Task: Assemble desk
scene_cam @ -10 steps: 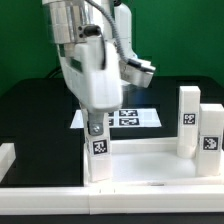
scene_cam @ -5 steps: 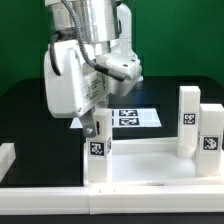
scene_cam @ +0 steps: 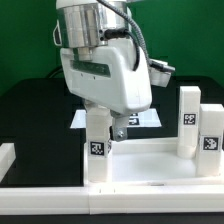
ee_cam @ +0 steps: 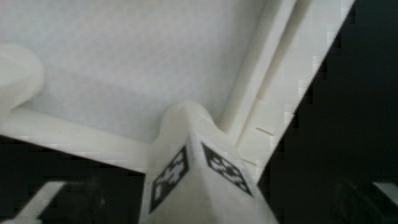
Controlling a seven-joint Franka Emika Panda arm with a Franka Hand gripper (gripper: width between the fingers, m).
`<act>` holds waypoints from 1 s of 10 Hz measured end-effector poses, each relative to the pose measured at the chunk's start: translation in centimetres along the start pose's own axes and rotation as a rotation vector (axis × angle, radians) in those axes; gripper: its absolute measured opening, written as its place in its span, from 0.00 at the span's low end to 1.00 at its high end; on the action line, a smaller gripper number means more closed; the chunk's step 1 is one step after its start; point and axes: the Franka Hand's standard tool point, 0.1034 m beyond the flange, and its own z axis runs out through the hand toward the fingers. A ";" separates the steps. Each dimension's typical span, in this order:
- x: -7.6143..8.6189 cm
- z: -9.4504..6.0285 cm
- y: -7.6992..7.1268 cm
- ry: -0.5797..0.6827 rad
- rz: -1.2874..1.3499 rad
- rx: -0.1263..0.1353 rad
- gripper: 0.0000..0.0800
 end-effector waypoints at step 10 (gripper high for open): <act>0.8 -0.3 0.4 0.049 -0.208 -0.027 0.36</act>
Offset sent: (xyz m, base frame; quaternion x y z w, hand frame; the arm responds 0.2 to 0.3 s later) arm 0.0025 0.0076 0.0052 0.0486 0.0105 -0.4914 0.8695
